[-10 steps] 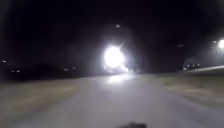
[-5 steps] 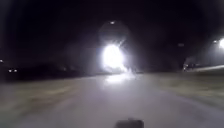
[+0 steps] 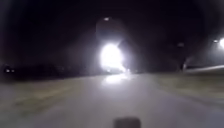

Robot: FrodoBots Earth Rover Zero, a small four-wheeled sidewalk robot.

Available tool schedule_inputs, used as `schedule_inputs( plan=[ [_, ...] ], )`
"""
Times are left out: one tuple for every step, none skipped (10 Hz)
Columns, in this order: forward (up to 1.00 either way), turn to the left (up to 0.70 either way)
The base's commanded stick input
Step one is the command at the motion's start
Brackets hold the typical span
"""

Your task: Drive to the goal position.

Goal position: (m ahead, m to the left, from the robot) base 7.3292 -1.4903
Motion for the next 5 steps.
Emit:
schedule_inputs(
  plan=[
    [1.0,-0.03],
    [1.0,-0.02],
    [1.0,-0.01],
    [1.0,0.0],
    [1.0,0.0]
  ],
)
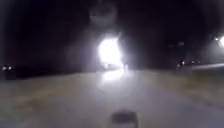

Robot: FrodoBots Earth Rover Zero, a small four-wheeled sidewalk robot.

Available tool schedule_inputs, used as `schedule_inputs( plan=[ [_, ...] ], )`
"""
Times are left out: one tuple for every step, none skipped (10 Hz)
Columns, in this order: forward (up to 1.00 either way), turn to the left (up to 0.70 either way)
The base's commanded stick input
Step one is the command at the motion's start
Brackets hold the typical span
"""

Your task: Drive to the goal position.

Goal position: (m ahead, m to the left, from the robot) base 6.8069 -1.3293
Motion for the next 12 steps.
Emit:
schedule_inputs(
  plan=[
    [1.0,0.0],
    [1.0,0.01],
    [1.0,0.03],
    [1.0,0.11],
    [1.0,0.13],
    [1.0,0.14],
    [1.0,0.13],
    [1.0,0.09],
    [1.0,0.08],
    [1.0,0.08],
    [1.0,0.08],
    [1.0,0.06]
  ],
)
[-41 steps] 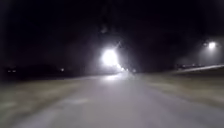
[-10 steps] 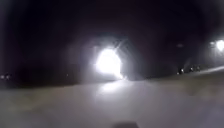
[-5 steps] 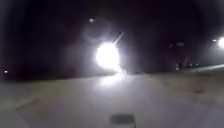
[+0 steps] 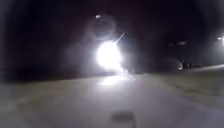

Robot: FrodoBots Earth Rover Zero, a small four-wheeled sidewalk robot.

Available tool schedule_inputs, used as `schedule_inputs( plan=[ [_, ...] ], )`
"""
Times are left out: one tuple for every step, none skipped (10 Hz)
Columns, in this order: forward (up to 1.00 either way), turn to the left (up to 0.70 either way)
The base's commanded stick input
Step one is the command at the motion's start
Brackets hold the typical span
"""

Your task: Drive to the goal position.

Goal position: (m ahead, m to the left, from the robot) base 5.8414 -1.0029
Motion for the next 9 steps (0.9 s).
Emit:
schedule_inputs(
  plan=[
    [1.0,0.05],
    [1.0,0.07],
    [1.0,0.08],
    [1.0,0.1],
    [1.0,0.11],
    [1.0,0.1],
    [1.0,0.05],
    [1.0,0.05],
    [1.0,0.04]
  ],
)
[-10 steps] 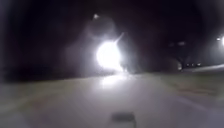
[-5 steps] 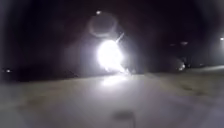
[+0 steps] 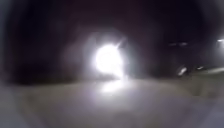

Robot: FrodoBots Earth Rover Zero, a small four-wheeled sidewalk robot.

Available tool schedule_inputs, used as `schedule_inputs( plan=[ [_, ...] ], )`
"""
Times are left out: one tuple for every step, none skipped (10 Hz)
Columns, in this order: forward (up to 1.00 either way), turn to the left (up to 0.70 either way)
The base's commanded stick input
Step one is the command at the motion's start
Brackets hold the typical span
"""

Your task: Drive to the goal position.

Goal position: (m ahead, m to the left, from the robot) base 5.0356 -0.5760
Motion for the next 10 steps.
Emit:
schedule_inputs(
  plan=[
    [1.0,0.04],
    [1.0,0.03],
    [1.0,0.02],
    [1.0,0.01],
    [1.0,0.0],
    [1.0,0.0],
    [1.0,0.0],
    [1.0,0.0],
    [1.0,0.0],
    [1.0,0.0]
  ],
)
